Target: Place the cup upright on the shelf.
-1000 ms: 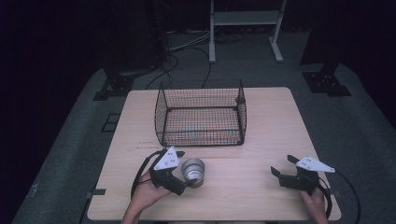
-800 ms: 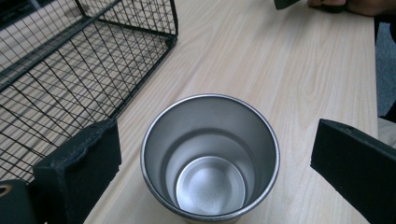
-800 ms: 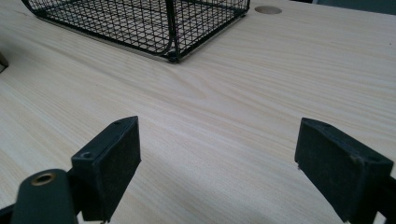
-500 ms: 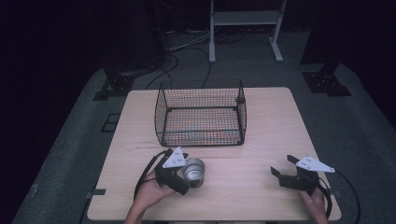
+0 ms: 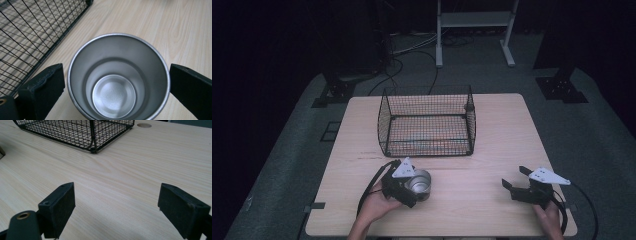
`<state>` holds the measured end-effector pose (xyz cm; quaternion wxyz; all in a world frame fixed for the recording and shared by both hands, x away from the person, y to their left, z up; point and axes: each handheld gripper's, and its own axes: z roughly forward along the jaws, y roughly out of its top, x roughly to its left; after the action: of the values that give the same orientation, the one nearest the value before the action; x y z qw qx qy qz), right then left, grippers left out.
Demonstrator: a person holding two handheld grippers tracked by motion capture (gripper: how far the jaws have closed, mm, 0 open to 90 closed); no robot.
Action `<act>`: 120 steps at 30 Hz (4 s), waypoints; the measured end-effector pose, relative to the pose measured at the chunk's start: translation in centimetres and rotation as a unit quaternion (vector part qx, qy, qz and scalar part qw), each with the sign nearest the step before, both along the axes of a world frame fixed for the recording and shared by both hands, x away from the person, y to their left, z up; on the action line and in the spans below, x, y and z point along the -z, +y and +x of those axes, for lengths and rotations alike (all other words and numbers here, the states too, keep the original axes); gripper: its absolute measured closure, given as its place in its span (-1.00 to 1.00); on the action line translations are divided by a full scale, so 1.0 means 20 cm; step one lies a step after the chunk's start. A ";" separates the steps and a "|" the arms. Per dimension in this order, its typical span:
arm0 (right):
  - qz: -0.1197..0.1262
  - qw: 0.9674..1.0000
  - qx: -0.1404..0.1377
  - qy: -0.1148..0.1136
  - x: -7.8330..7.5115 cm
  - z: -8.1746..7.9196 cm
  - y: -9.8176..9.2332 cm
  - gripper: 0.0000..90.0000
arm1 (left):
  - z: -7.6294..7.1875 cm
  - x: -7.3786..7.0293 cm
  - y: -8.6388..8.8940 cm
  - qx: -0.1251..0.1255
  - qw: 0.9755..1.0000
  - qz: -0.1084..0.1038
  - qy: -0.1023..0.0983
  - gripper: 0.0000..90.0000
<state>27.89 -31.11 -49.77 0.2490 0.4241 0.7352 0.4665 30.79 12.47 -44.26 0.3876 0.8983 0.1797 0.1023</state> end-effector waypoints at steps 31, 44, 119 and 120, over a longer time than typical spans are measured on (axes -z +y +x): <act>0.001 1.000 0.000 0.001 0.00 0.00 0.00 -0.70 | 0.02 0.04 -0.03 0.021 0.999 0.021 -0.010 -0.64; 0.001 1.000 0.000 0.001 0.00 0.00 0.00 -0.70 | 0.03 -0.04 -0.04 0.031 0.999 0.001 -0.009 -0.63; 0.013 1.000 -0.001 -0.001 0.00 0.00 -0.01 -0.70 | 0.48 -0.78 -0.12 0.078 0.997 0.017 0.001 -0.61; 0.013 1.000 -0.001 -0.001 0.00 0.00 -0.01 -0.70 | 0.49 -0.79 -0.12 0.076 0.997 0.016 0.002 -0.61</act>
<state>27.97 -31.34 -49.78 0.2443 0.4262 0.7292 0.4764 40.52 10.12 -28.44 0.3794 0.9157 0.1099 0.0741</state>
